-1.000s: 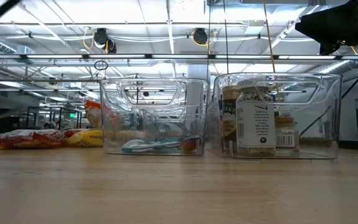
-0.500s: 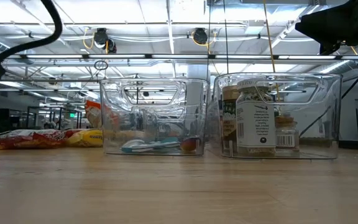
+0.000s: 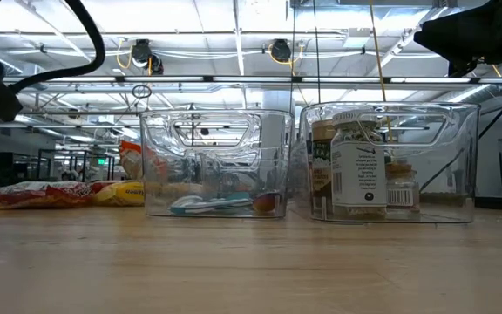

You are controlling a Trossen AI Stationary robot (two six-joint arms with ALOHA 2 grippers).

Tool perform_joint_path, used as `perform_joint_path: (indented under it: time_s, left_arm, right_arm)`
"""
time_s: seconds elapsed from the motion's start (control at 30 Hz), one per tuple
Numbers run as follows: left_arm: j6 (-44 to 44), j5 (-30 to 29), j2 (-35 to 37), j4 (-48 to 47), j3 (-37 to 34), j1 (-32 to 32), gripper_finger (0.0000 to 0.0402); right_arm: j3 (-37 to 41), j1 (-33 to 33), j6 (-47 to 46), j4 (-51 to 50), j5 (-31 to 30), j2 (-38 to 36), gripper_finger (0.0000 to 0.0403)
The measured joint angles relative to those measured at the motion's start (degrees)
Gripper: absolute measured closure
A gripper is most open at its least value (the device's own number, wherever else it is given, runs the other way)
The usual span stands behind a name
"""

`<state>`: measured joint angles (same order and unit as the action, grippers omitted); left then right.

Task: Pick & Place Food Item
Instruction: Put the blue green spoon into the bottom left transparent bin

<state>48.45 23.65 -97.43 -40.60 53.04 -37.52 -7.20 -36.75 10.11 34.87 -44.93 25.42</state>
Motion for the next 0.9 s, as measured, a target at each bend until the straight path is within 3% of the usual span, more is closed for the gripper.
perform_joint_path:
  time_s: [0.57,0.67,0.9]
  left_arm:
    - [5.4,7.3,0.1,-0.2,0.1,6.0,0.0245]
    - [8.2,3.9,0.1,-1.3,0.1,6.5,0.0245]
    - [21.2,-11.2,0.1,-3.4,0.1,4.8,0.0245]
  right_arm:
    - [0.0,0.0,0.0,0.0,0.0,0.6,0.0298]
    - [0.0,0.0,0.0,0.0,0.0,0.9,0.0298]
    - [0.0,0.0,0.0,0.0,0.0,1.0,0.0298]
